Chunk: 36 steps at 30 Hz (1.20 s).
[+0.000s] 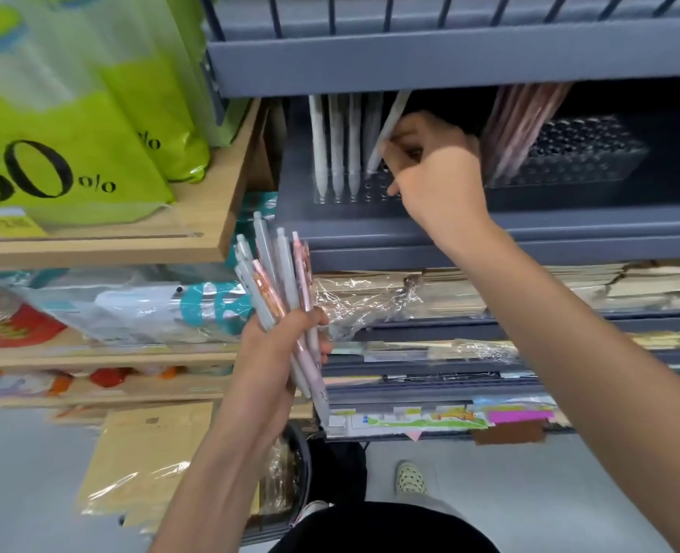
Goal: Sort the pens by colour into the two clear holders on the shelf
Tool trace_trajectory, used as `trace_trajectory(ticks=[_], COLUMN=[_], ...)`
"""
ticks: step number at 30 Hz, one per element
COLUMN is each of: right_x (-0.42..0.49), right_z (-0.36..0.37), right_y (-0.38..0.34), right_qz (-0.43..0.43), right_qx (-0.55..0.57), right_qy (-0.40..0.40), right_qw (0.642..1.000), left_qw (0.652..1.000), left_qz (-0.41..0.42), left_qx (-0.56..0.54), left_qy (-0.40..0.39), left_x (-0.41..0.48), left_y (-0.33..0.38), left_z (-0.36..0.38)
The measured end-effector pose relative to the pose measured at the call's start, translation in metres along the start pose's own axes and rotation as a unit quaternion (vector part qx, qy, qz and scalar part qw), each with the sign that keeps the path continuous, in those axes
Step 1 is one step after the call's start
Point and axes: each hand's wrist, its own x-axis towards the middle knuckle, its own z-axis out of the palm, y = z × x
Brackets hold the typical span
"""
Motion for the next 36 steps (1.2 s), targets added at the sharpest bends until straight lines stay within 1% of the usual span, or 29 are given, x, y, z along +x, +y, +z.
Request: trace_trajectory(ticks=[3, 6, 10, 13, 15, 18, 22, 25, 31, 34, 36], right_x=[0.006, 0.014, 0.02, 0.023, 0.025, 0.025, 0.023, 0.021, 0.016, 0.017, 0.018], right_z=[0.001, 0.002, 0.002, 0.004, 0.005, 0.005, 0.003, 0.001, 0.002, 0.002, 0.0], right_y=[-0.005, -0.01, -0.014, -0.016, -0.015, -0.011, -0.008, -0.002, 0.006, 0.007, 0.008], right_qz=[-0.005, -0.008, -0.025, -0.018, -0.007, -0.011, -0.009, 0.003, -0.038, -0.038, -0.033], right_qx=[-0.107, -0.206, -0.264, -0.293, -0.296, -0.283, -0.25, -0.202, -0.213, -0.203, -0.174], right_qy=[-0.021, -0.036, -0.047, -0.072, -0.091, -0.095, -0.094, -0.089, -0.076, -0.087, -0.096], right_qw=[0.994, 0.978, 0.963, 0.953, 0.951, 0.954, 0.964, 0.975, 0.973, 0.975, 0.98], left_qw=[1.0, 1.0, 1.0, 1.0, 1.0, 0.999, 0.999, 0.999, 0.999, 0.999, 0.999], left_qz=[0.003, 0.005, 0.014, 0.022, 0.027, 0.031, 0.037, 0.041, 0.045, 0.049, 0.05], left_qx=[0.002, 0.001, 0.002, 0.004, 0.005, -0.001, -0.01, -0.006, -0.007, -0.006, 0.0], left_qy=[0.003, 0.007, 0.004, 0.002, 0.007, 0.01, 0.014, 0.016, 0.014, 0.018, 0.013], left_x=[-0.002, -0.002, -0.002, -0.003, -0.003, -0.001, -0.001, 0.0, 0.003, 0.003, 0.003], left_y=[0.001, 0.0, 0.001, 0.004, 0.004, 0.002, -0.002, -0.005, -0.007, -0.007, -0.006], left_z=[-0.005, -0.01, -0.012, -0.01, -0.009, -0.009, -0.007, -0.004, 0.003, 0.006, 0.008])
